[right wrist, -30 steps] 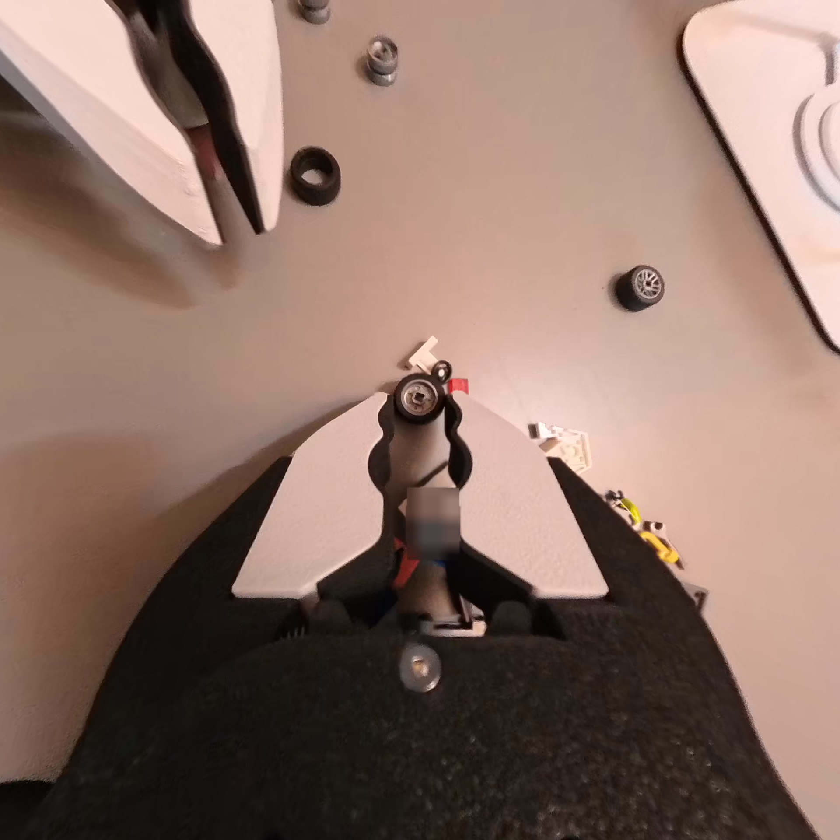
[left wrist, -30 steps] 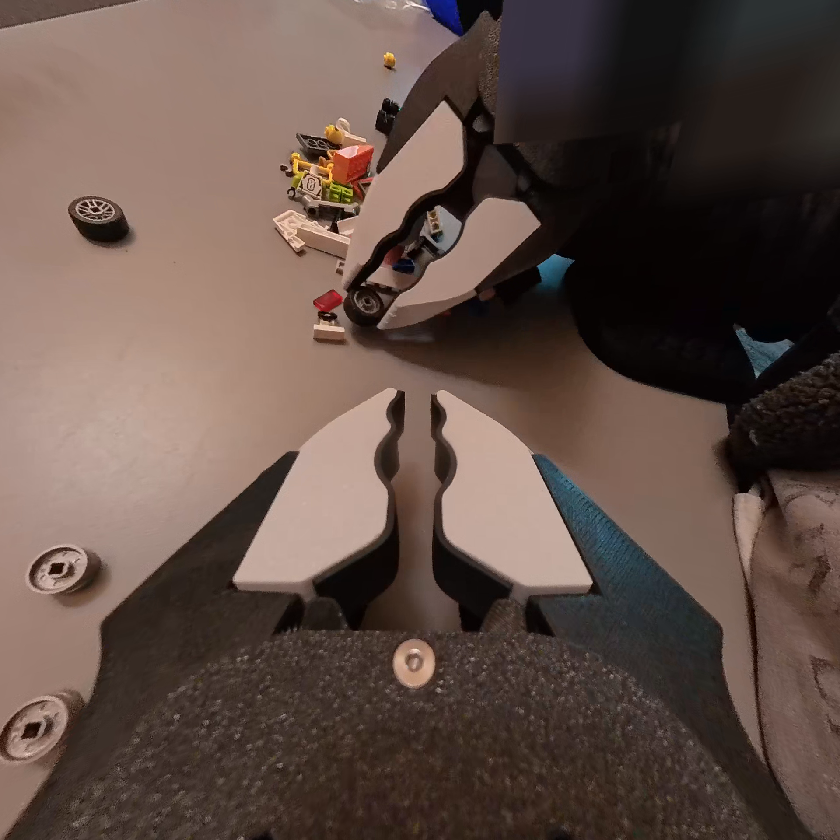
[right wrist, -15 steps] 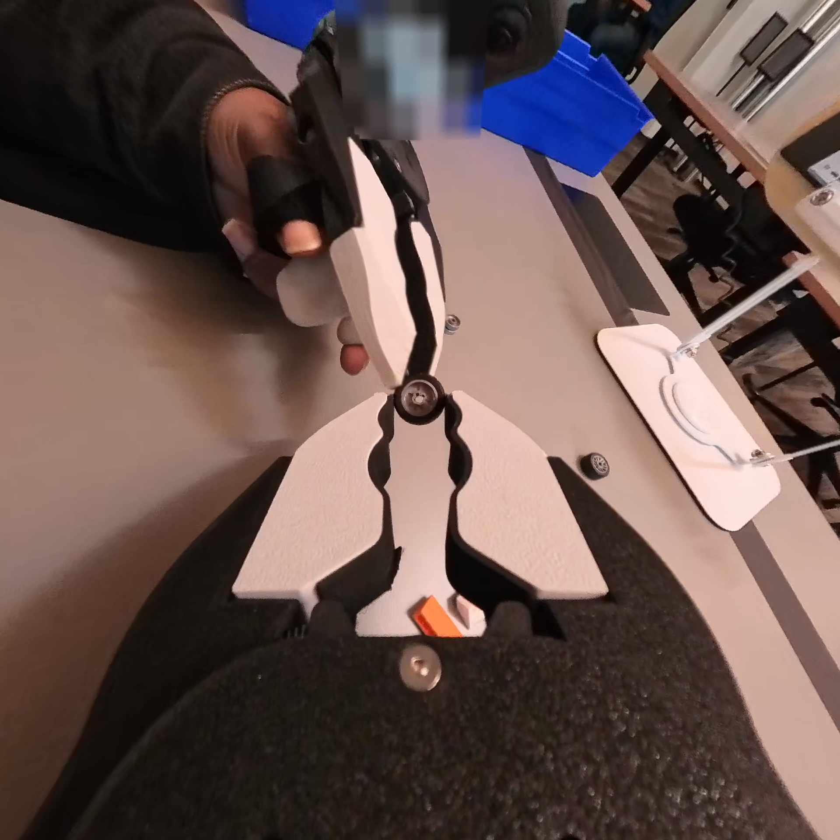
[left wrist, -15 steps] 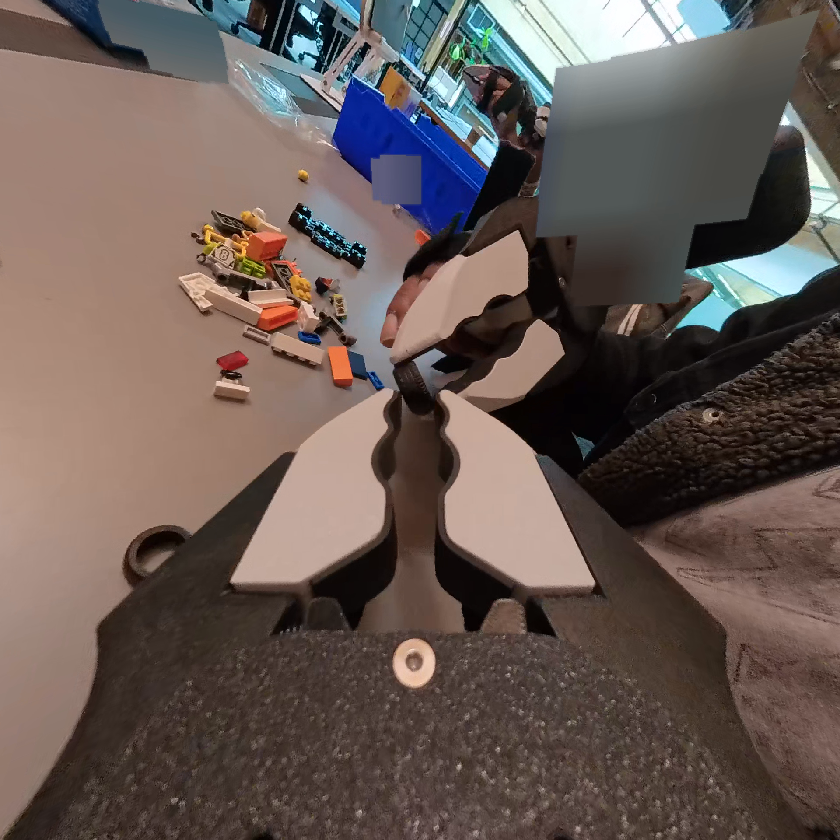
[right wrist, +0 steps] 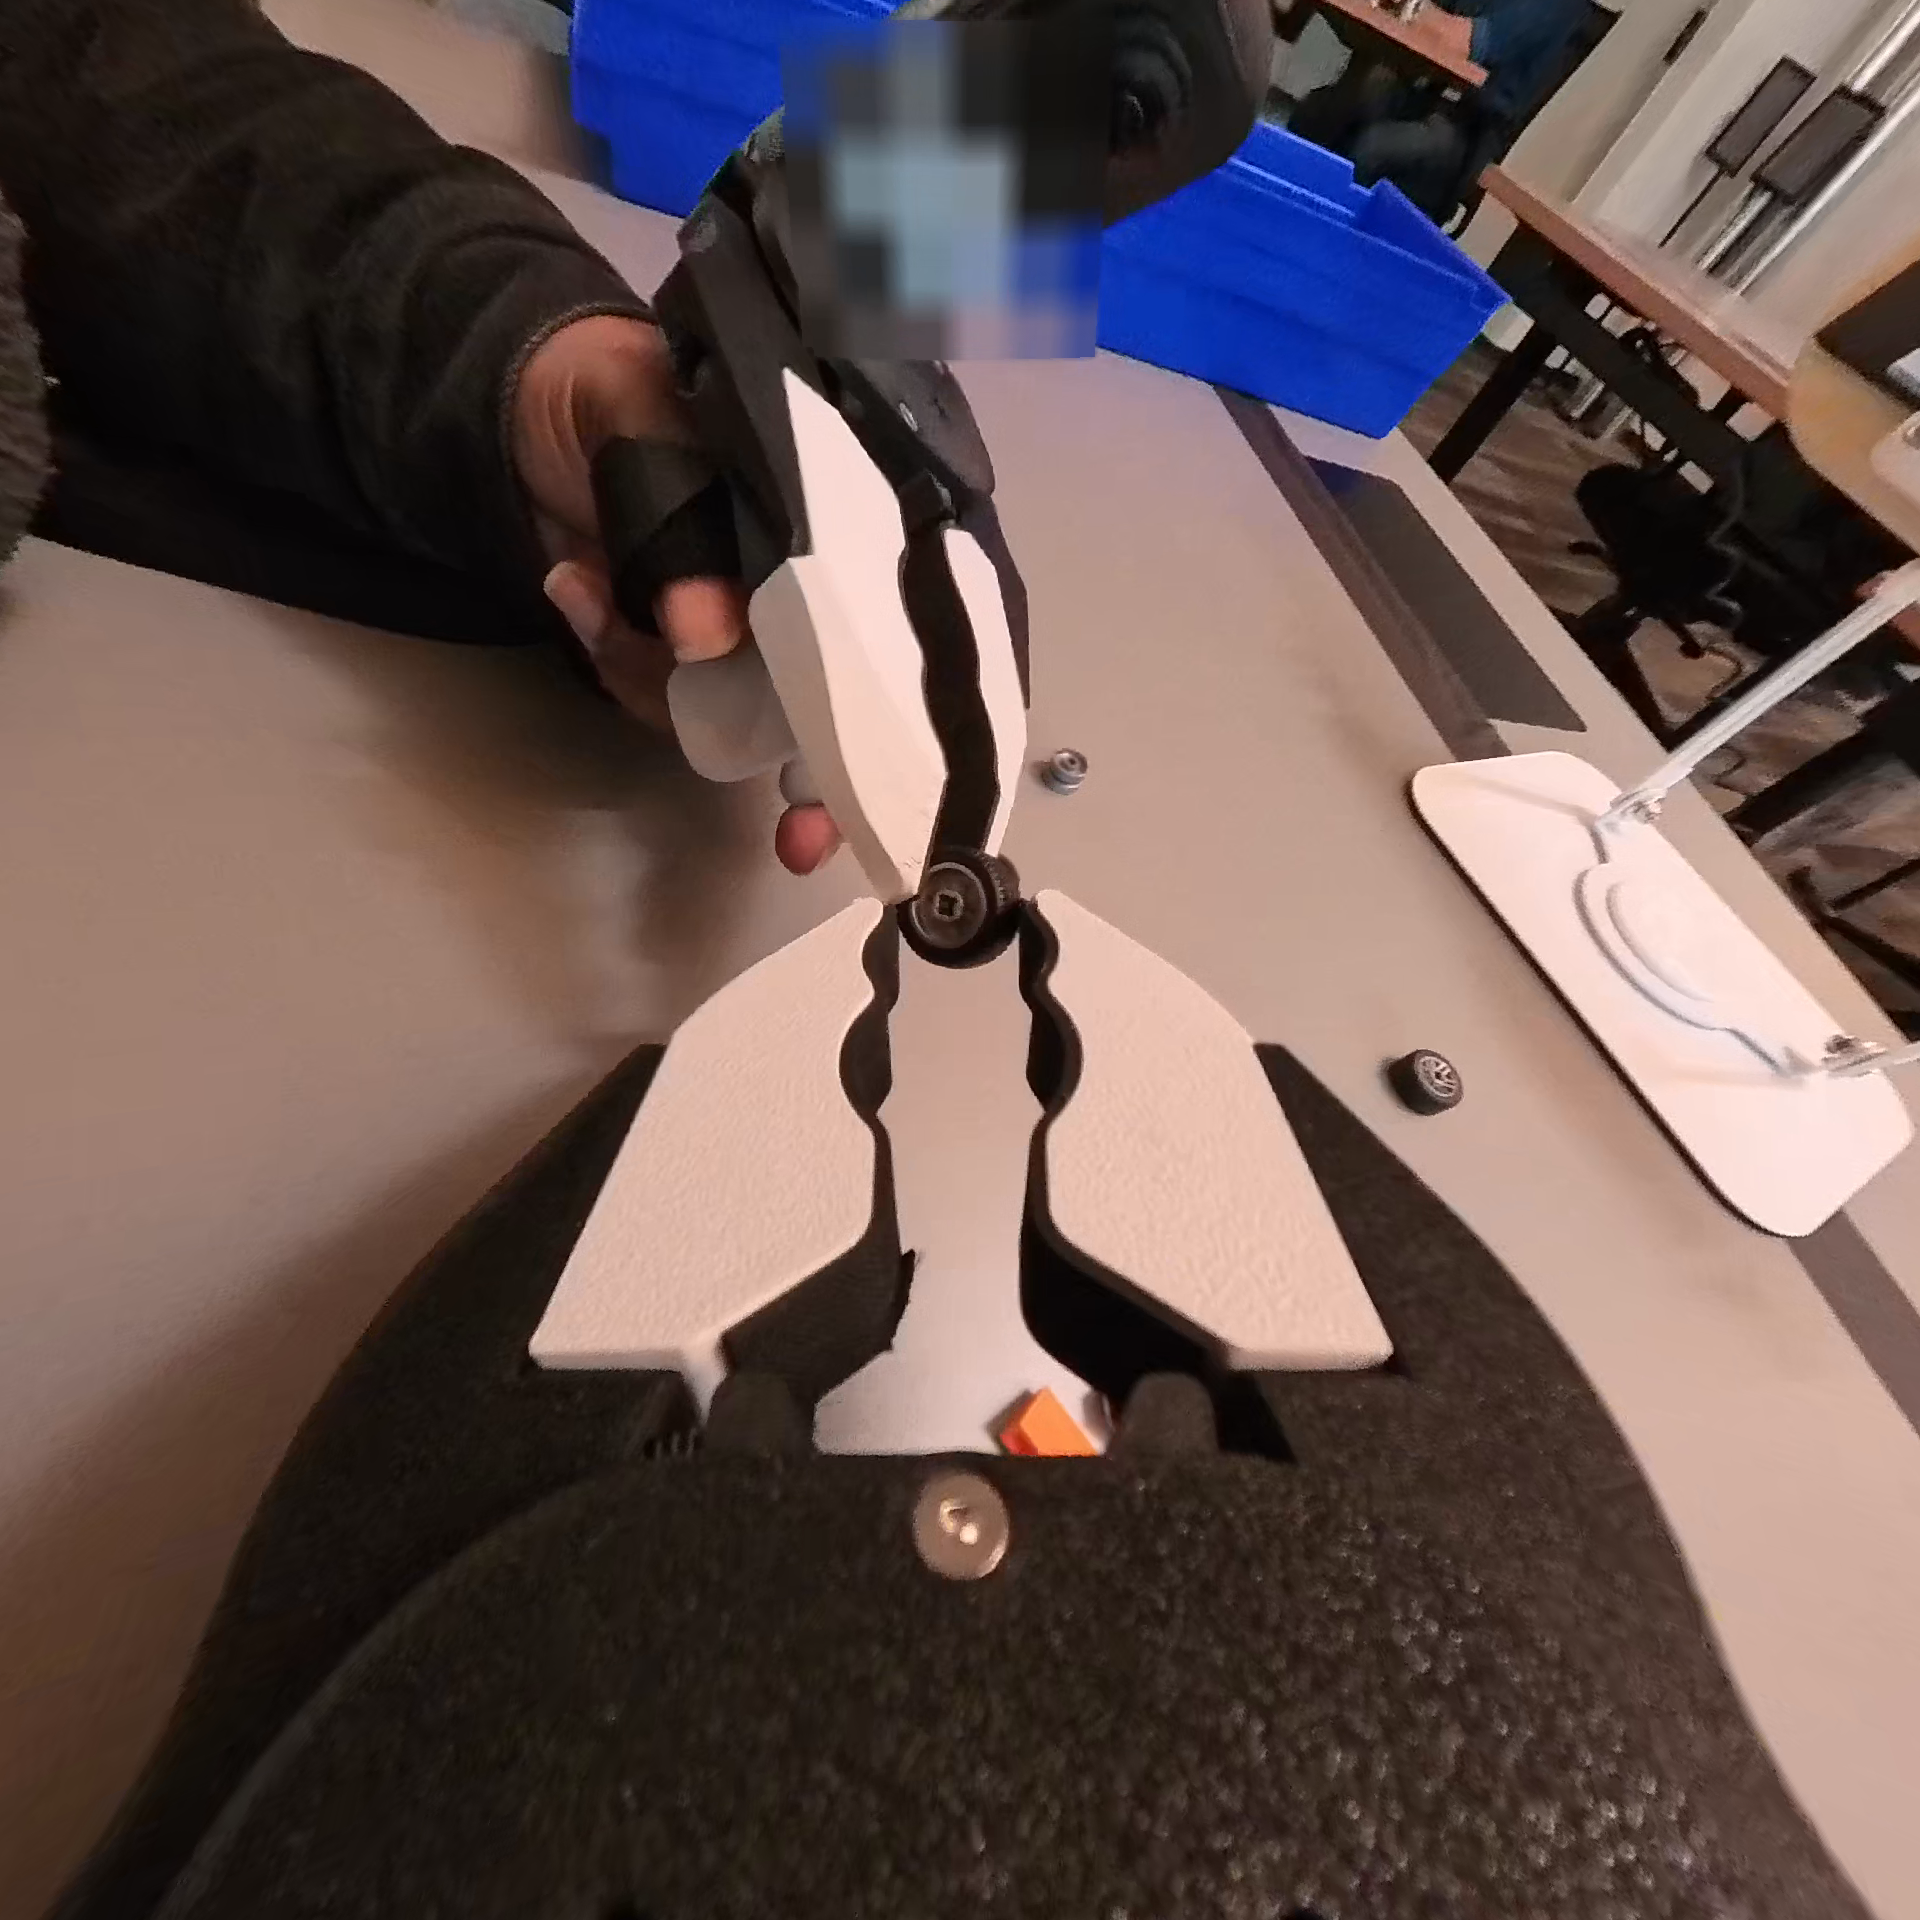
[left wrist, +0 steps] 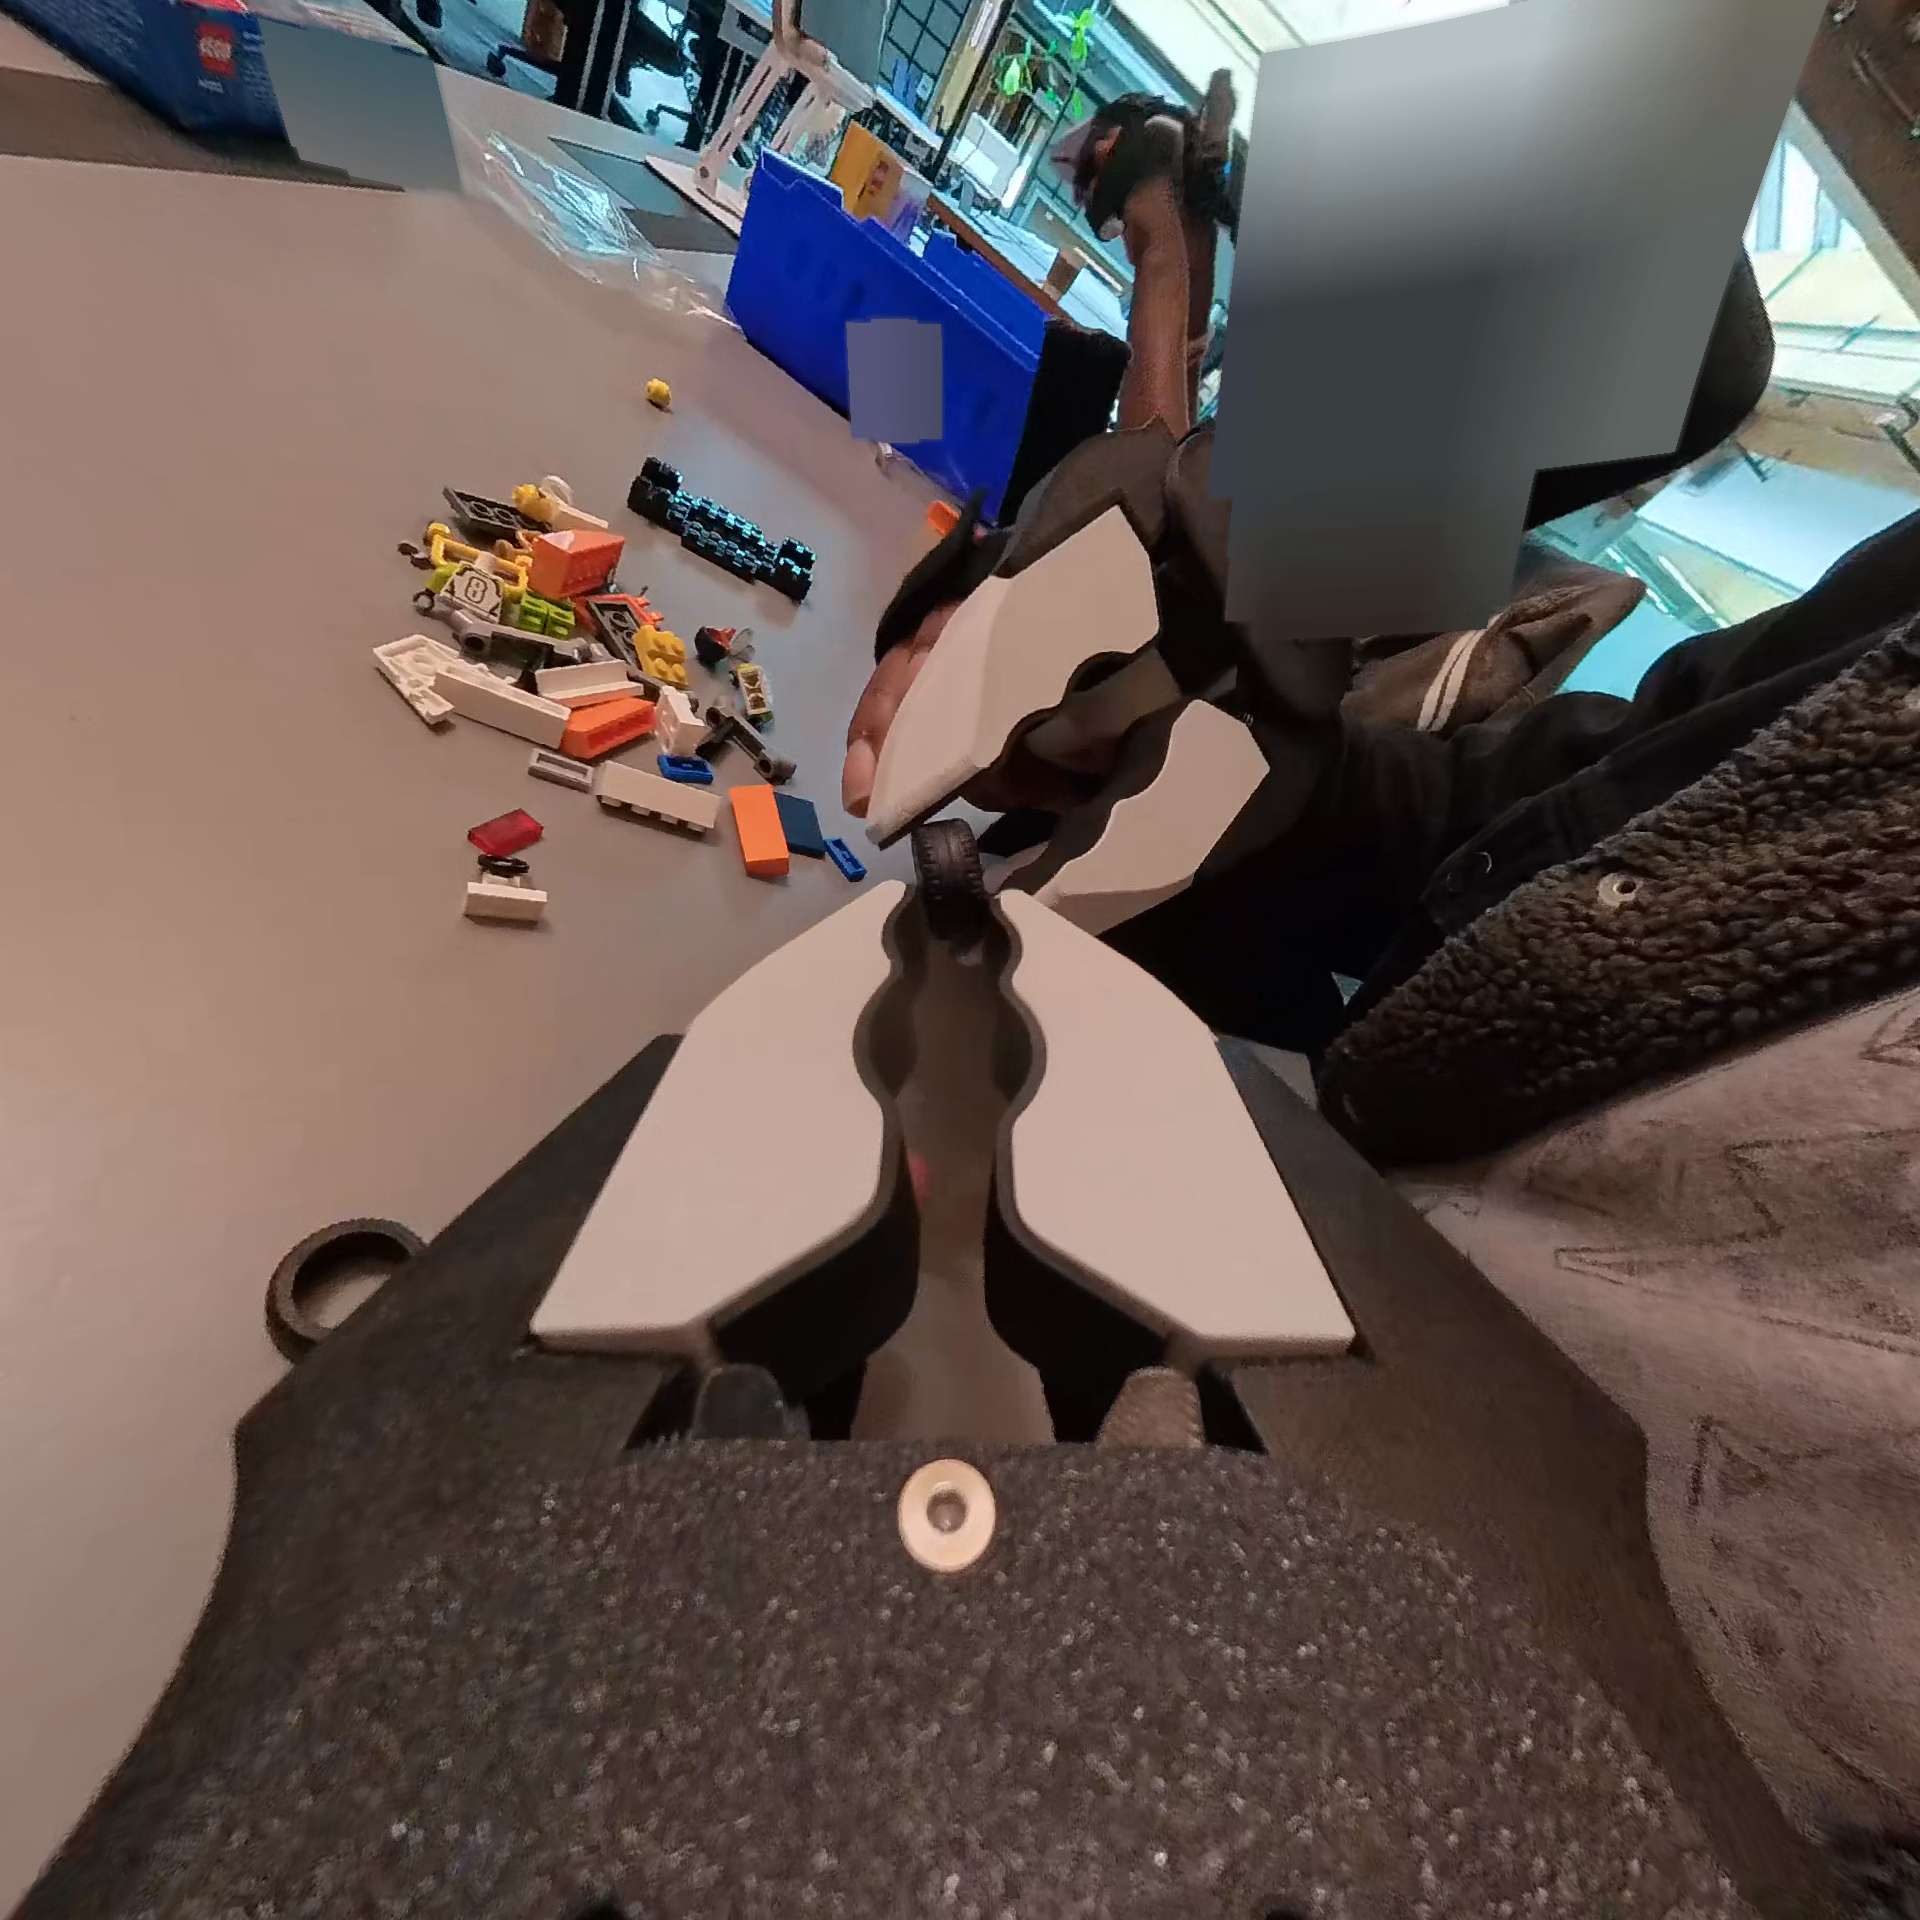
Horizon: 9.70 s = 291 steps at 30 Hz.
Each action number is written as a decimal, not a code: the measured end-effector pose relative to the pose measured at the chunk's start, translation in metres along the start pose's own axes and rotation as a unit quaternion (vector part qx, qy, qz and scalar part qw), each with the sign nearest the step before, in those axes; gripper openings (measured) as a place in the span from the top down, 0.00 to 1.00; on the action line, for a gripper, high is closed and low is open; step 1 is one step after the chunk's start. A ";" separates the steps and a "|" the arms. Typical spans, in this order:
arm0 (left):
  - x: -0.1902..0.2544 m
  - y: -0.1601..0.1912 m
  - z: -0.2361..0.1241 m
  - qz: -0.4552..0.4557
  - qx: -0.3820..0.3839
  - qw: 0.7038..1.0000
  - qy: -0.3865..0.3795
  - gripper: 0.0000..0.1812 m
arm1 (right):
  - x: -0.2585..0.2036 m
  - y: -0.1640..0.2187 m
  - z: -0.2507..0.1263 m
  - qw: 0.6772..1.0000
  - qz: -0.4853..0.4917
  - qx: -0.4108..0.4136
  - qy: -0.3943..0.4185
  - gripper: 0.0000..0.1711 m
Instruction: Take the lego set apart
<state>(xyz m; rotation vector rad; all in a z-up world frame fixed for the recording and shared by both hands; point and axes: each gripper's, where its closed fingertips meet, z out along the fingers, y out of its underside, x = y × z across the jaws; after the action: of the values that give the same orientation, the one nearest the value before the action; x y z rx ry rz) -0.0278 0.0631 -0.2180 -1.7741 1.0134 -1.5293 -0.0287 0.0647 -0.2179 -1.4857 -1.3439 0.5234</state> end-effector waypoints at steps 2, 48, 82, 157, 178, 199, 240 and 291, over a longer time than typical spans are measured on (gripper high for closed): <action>0.000 0.000 0.000 0.006 -0.001 1.000 -0.003 0.94 | -0.001 0.001 0.000 1.000 0.011 0.003 -0.006 0.87; -0.010 0.005 0.002 -0.098 0.010 0.995 0.027 0.95 | 0.001 0.009 0.001 0.992 -0.077 -0.069 0.076 0.88; 0.038 -0.019 -0.004 -0.224 0.070 0.939 0.250 0.92 | -0.009 -0.049 -0.003 0.974 0.092 0.188 -0.090 0.88; 0.023 -0.020 -0.010 0.383 0.041 0.906 -0.174 0.94 | 0.002 -0.033 -0.009 0.997 0.008 0.076 0.005 0.94; 0.007 -0.028 -0.010 0.348 0.065 0.898 -0.263 0.94 | 0.017 -0.028 -0.001 0.989 0.112 0.058 0.078 0.97; -0.003 -0.029 -0.002 0.300 0.069 0.920 -0.244 0.96 | 0.037 -0.011 0.001 0.967 0.174 0.050 0.176 0.99; 0.011 -0.025 -0.008 0.311 0.029 0.939 -0.145 1.00 | 0.023 -0.005 -0.016 0.962 0.243 0.081 0.094 1.00; -0.078 0.054 -0.015 0.222 -0.331 0.885 -0.239 0.94 | 0.025 0.031 -0.034 0.965 0.222 -0.040 0.131 0.99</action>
<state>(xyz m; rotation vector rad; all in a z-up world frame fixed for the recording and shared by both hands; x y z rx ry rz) -0.0558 0.0997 -0.3021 -2.0044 1.6416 -0.4302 0.0212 0.0789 -0.2249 -1.8649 -0.8350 0.5341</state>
